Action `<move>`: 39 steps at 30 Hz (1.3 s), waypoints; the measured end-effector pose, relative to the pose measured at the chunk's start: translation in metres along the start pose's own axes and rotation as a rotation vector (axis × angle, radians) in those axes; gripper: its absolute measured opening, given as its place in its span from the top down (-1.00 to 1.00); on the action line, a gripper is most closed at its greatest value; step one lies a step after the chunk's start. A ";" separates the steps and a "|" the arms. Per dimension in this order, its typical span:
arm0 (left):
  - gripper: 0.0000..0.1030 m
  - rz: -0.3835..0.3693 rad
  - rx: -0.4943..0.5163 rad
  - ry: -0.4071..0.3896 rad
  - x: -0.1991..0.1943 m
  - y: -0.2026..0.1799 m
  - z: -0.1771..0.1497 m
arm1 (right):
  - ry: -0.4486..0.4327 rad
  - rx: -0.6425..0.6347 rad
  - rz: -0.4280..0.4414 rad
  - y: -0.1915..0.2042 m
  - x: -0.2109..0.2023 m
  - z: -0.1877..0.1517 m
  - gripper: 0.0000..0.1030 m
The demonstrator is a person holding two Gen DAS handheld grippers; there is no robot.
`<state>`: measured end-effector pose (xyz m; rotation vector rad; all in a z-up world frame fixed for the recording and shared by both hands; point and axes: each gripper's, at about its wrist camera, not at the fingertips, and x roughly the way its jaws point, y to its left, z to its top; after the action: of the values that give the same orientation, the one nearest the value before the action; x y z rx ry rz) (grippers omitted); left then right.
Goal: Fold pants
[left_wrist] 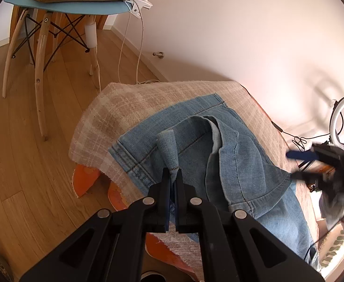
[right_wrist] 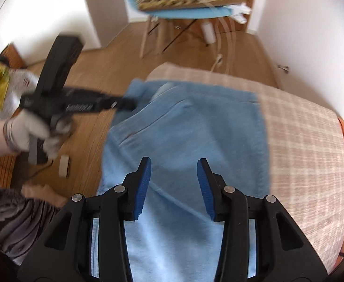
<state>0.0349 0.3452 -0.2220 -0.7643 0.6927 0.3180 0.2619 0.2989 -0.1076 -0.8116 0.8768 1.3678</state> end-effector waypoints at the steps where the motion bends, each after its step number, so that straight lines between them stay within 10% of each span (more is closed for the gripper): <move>1: 1.00 -0.001 -0.004 0.001 0.000 0.000 0.000 | 0.018 -0.033 -0.001 0.012 0.006 -0.001 0.17; 9: 1.00 -0.005 -0.015 -0.002 -0.004 0.000 0.001 | 0.078 -0.175 -0.109 0.042 0.039 0.001 0.17; 12: 1.00 -0.011 -0.015 -0.004 -0.006 0.000 0.002 | 0.059 -0.149 -0.111 0.035 0.039 0.010 0.95; 24: 1.00 -0.042 -0.008 -0.063 -0.022 -0.004 0.011 | -0.171 0.223 -0.195 -0.077 0.004 0.074 0.95; 39: 1.00 0.019 -0.006 -0.012 0.003 0.015 0.012 | -0.019 0.309 -0.293 -0.120 0.105 0.081 0.94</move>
<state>0.0343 0.3643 -0.2257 -0.7609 0.6884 0.3419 0.3864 0.4135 -0.1652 -0.6565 0.8886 0.9541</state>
